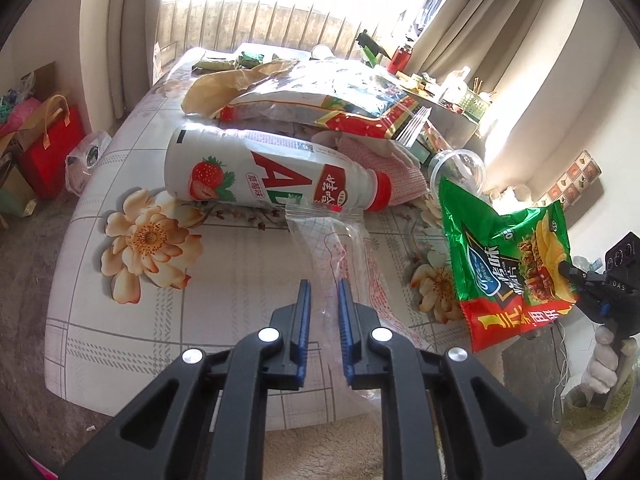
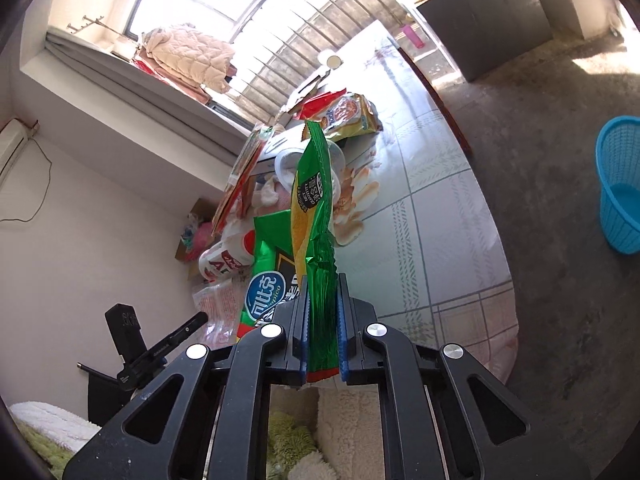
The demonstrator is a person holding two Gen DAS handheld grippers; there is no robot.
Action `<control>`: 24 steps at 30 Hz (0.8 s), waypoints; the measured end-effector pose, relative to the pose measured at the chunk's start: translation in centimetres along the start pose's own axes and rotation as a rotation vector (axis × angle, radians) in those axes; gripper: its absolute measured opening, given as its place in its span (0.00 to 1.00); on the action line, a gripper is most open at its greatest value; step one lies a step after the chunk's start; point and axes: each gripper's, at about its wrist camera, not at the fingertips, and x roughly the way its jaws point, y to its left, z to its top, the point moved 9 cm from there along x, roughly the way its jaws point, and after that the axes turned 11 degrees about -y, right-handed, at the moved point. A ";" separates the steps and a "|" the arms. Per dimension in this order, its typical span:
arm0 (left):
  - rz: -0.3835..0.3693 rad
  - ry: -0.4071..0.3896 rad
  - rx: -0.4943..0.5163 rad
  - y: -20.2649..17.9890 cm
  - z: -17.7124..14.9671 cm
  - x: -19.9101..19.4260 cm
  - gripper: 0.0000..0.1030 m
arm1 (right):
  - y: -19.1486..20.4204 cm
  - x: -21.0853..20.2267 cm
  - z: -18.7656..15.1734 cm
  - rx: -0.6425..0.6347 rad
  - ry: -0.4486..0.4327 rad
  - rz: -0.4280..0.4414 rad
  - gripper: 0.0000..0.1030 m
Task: Collect trash
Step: 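Carry both bags to the blue wastebasket and open both grippers to drop them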
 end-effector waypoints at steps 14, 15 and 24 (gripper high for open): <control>-0.417 -0.091 0.346 -24.8 8.6 1.0 0.12 | -8.5 -20.1 5.7 0.161 -0.508 -0.249 0.09; -0.437 -0.074 0.388 -27.6 8.9 2.2 0.12 | -9.9 -21.3 6.1 0.179 -0.534 -0.306 0.09; -0.466 0.164 0.718 -49.0 4.8 20.0 0.13 | -22.8 -22.5 9.1 0.245 -0.546 -0.819 0.09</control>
